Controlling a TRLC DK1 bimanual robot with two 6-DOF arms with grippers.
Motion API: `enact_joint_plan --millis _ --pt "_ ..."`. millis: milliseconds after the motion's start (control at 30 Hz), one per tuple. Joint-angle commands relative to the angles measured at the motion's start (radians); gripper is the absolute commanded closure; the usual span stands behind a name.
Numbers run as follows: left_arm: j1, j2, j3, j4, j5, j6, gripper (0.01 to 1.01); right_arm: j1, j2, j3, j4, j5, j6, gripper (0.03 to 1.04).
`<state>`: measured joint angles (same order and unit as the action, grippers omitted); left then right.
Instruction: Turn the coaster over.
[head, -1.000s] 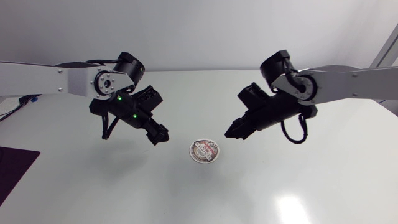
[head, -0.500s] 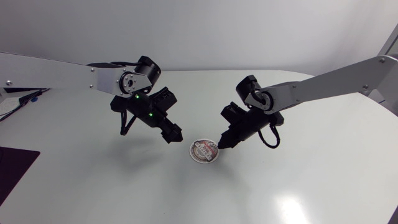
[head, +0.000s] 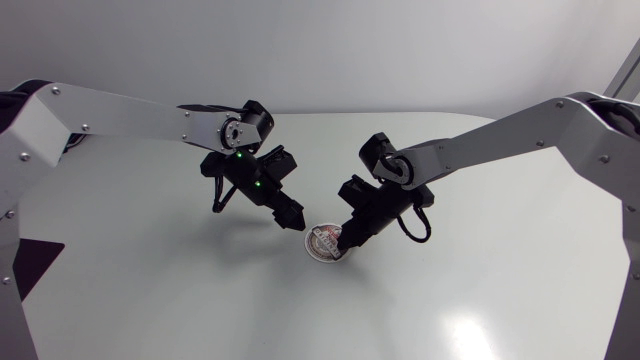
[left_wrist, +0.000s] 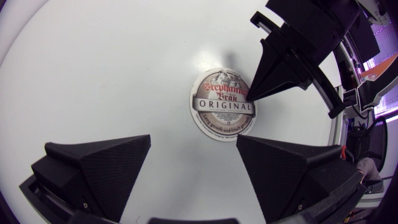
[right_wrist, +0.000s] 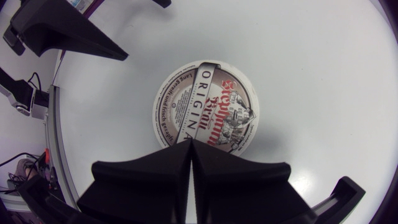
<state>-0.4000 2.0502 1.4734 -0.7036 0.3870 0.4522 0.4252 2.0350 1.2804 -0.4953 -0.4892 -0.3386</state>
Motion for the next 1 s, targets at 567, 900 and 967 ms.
enact_joint_plan --millis 567,900,967 --pt "0.026 0.119 0.108 -0.119 0.013 0.011 0.059 0.024 0.136 0.148 -0.129 -0.086 -0.039 1.02" --pt "0.107 0.064 0.022 -0.129 0.012 0.026 0.059 0.092 0.197 0.307 -0.229 -0.111 -0.037 1.02" --pt "0.113 0.053 0.011 -0.129 0.012 0.026 0.059 0.096 0.160 0.300 -0.229 -0.109 -0.037 1.02"
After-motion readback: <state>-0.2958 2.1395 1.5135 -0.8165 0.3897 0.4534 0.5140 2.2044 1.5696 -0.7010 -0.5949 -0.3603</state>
